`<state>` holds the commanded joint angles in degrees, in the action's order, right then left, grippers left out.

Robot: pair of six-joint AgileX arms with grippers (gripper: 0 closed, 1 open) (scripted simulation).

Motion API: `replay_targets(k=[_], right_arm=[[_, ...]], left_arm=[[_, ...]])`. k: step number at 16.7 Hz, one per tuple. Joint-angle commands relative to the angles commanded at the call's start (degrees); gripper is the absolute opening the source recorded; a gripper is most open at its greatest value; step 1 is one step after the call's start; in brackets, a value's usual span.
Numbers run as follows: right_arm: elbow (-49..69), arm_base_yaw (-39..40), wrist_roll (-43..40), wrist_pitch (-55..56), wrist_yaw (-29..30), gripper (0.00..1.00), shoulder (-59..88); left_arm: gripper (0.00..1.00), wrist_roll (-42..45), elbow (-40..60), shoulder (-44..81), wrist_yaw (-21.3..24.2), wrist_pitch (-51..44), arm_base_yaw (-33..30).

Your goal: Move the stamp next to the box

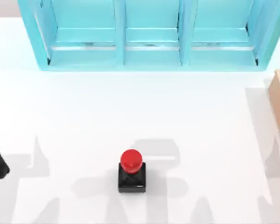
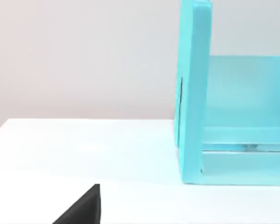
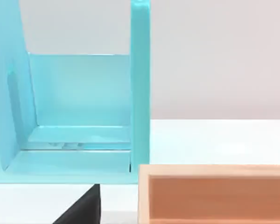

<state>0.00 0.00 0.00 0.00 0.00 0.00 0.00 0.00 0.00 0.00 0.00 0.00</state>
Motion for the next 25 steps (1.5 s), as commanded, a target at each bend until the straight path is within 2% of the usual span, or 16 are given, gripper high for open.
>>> replay_targets(k=[4,9,14,25], right_arm=[[1.60,0.68,0.67,-1.08,-0.01,1.00,1.67],[14.57,6.18,6.16,-9.91,-0.07,1.00,15.15],[36.88,15.74,15.90,-25.41,-0.05,1.00,38.35],[94.97,40.86,41.75,-66.25,0.10,1.00,98.51]], left_arm=[[1.00,0.00,0.00,0.00,0.00,0.00,0.00],[1.00,0.00,0.00,0.00,0.00,0.00,0.00],[1.00,0.00,0.00,0.00,0.00,0.00,0.00],[1.00,0.00,0.00,0.00,0.00,0.00,0.00]])
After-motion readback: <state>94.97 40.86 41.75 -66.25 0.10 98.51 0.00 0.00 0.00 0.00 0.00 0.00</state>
